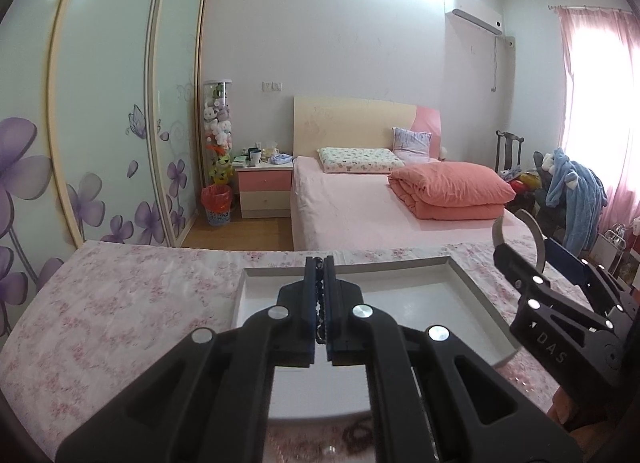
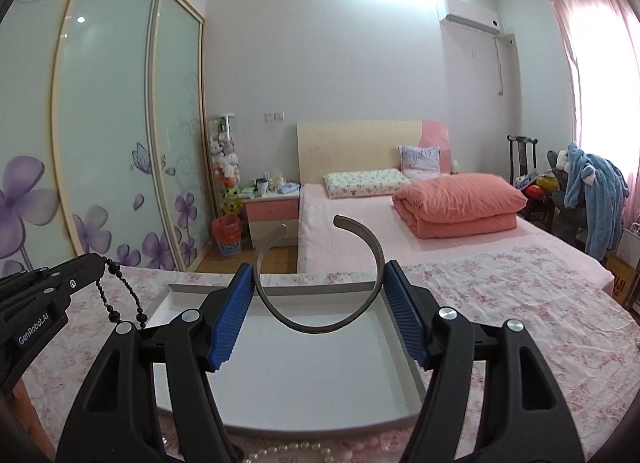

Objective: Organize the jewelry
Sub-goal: 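Carry both pieces into the grey tray and open both tools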

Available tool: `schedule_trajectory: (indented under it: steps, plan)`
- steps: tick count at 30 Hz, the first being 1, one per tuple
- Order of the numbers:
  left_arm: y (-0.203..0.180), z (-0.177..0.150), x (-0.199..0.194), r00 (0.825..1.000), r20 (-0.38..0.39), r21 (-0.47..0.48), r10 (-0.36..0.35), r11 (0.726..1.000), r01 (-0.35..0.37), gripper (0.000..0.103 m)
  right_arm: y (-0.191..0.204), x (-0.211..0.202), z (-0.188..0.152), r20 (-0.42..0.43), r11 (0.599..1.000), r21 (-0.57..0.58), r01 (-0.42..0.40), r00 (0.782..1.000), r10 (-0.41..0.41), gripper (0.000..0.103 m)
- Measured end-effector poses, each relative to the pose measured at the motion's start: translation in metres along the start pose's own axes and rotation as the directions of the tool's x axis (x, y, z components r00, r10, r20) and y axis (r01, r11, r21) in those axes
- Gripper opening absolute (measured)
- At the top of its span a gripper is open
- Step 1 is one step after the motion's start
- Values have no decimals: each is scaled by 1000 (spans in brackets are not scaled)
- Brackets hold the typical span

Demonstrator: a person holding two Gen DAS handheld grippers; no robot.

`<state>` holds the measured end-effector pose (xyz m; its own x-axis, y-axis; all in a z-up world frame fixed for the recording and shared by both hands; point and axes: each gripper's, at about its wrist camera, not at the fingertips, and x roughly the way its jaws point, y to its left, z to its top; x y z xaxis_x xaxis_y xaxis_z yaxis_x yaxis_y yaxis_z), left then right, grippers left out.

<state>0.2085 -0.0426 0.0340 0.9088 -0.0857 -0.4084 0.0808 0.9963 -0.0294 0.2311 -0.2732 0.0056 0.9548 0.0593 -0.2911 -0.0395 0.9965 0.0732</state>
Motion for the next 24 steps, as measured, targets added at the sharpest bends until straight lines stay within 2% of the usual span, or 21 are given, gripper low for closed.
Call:
schedule_trajectory:
  steps: [4, 8, 15, 22, 24]
  plan:
    - [2, -4, 27, 999, -30, -5, -11, 1000, 11, 5, 2, 21, -5, -45, 1000, -2, -2, 999, 2, 67]
    - [6, -11, 51, 997, -72, -11, -23, 1000, 23, 5, 5, 45, -12, -129, 1000, -8, -23, 991, 22, 67]
    - [6, -21, 83, 991, -126, -5, -36, 999, 35, 5, 10, 84, -25, -305, 998, 9, -55, 951, 55, 67]
    - [9, -30, 109, 980, -193, -22, -44, 999, 40, 5, 9, 104, -36, -397, 998, 23, -59, 916, 63, 67]
    - [12, -34, 112, 978, -205, -26, -44, 999, 40, 5, 11, 106, -37, -407, 998, 20, -57, 911, 60, 69]
